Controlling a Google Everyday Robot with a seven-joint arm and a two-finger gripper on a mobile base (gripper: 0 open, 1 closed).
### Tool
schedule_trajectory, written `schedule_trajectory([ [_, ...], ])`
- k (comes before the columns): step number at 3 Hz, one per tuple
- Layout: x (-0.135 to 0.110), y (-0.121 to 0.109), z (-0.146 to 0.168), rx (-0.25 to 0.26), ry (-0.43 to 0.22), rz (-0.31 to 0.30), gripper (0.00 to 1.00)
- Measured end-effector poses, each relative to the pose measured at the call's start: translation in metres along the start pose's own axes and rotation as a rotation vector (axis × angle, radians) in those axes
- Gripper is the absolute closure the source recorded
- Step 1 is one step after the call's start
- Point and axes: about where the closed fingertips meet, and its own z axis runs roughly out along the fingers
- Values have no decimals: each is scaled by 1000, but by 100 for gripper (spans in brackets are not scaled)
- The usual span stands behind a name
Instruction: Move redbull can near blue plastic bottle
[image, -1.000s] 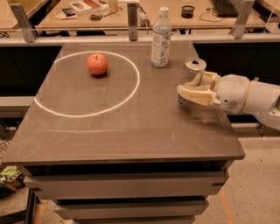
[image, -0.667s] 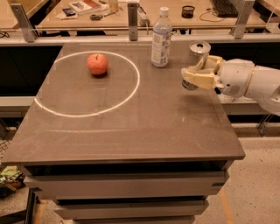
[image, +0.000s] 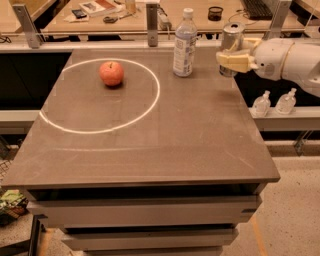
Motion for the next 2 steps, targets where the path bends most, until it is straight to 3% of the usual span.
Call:
schedule_trajectory([
  [1, 10, -32, 14, 11, -2, 45, 100],
  [2, 23, -38, 36, -14, -15, 90, 100],
])
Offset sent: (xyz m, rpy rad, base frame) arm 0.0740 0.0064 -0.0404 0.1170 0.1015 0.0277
